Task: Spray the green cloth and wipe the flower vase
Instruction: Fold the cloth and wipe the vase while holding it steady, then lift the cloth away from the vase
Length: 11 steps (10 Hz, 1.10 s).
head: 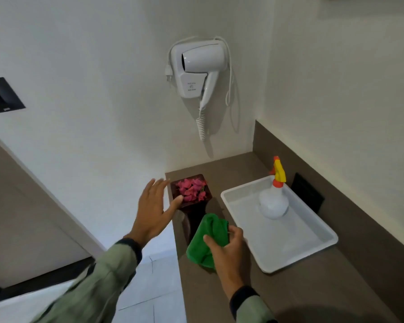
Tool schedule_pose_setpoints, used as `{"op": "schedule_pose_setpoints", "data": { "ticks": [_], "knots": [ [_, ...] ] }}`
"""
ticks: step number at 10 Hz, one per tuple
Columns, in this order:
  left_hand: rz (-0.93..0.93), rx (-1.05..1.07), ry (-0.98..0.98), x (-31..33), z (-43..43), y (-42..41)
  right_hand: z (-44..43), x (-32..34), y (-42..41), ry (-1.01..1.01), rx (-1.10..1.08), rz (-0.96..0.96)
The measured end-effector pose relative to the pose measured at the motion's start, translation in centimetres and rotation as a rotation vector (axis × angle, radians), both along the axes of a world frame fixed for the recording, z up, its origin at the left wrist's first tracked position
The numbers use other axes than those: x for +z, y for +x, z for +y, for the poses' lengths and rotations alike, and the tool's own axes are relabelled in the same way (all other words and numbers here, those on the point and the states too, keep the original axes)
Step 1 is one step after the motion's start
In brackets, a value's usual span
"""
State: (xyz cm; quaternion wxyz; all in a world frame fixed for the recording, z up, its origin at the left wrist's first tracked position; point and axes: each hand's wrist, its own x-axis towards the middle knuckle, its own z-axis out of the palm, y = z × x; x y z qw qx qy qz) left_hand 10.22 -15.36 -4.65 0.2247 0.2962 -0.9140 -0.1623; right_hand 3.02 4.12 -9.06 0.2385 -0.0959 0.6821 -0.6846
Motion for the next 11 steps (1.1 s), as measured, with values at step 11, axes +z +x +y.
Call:
{"op": "schedule_pose_setpoints", "data": {
  "ticks": [11],
  "knots": [
    [-0.375, 0.044, -0.036, -7.9, 19.7, -5.6, 9.2, -2.3, -15.1, 1.172, 0.379, 0.931]
  ]
}}
